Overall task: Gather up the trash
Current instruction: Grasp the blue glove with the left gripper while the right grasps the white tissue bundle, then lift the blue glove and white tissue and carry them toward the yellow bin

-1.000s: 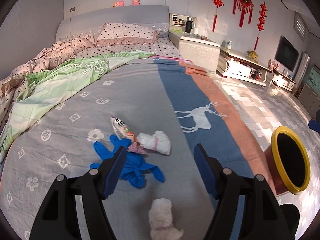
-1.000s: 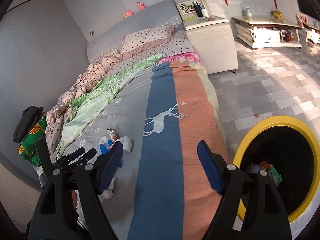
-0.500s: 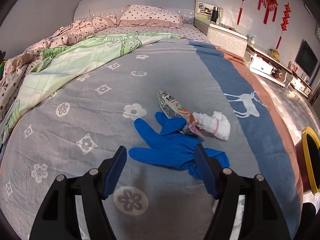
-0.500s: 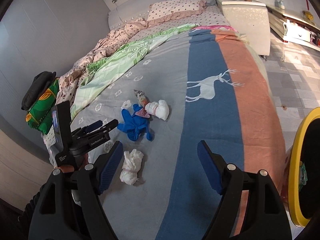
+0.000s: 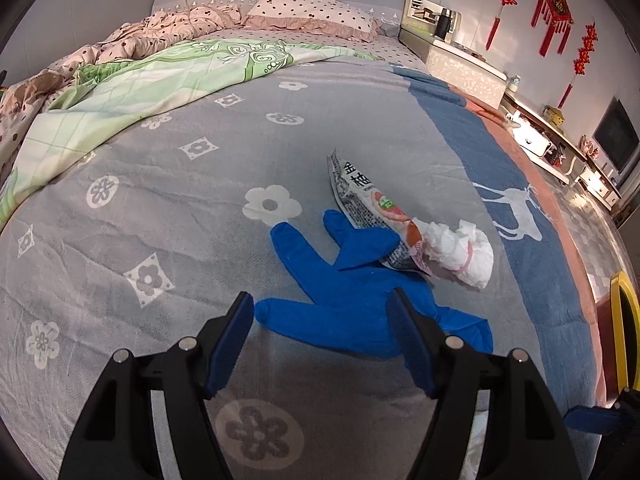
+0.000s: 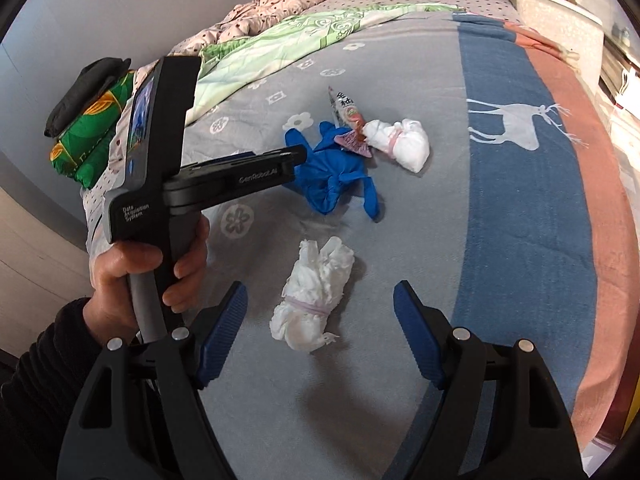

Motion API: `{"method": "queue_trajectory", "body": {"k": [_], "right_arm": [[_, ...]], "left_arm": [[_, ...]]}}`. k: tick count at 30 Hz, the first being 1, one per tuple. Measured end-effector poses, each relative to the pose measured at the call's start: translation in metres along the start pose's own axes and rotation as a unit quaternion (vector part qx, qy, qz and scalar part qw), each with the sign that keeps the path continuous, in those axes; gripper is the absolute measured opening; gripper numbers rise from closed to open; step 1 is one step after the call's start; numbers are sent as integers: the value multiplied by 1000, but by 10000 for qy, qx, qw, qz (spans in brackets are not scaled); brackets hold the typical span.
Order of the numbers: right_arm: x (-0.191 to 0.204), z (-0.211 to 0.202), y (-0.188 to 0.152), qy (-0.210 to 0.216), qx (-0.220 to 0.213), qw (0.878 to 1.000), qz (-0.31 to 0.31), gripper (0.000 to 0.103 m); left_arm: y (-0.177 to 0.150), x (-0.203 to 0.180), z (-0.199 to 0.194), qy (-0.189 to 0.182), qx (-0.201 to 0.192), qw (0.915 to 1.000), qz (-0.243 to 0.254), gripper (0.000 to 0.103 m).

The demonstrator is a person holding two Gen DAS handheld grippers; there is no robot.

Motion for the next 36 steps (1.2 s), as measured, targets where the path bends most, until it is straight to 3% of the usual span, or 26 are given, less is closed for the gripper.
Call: {"method": "queue_trajectory", "body": {"k": [4, 11, 14, 18, 26, 36], "right_arm": [[9, 20, 6, -121, 135, 9997, -132, 70], [15, 51, 15, -189, 420, 9987, -200, 55], [16, 59, 17, -225, 465, 9984, -210, 51], [12, 62, 19, -299, 468, 9983, -157, 29], [4, 51, 15, -249, 367, 9990, -84, 24], [-12, 2, -1, -150, 1, 9999, 50, 24]], "left_arm": [[1, 3, 8, -218, 90, 9997, -37, 57], [-2, -1, 20, -788, 278, 9965, 83, 12], [-2, -2, 21, -781, 232, 9966, 148, 6], [-1, -1, 21, -812, 199, 9964, 106, 4], [-1, -1, 9, -755, 103, 9970, 94, 3], [-8, 0, -27, -638, -109, 9977, 176, 3]]}}
Point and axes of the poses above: each gripper's, at about its wrist camera, not at the fingertips, and z roughly the way its jaws point, x to its left, y to its top, the point moved 2 cm from there along z, roughly the way its jaws point, and after that the axes turned 11 degrees about x, right-handed, at the moved point
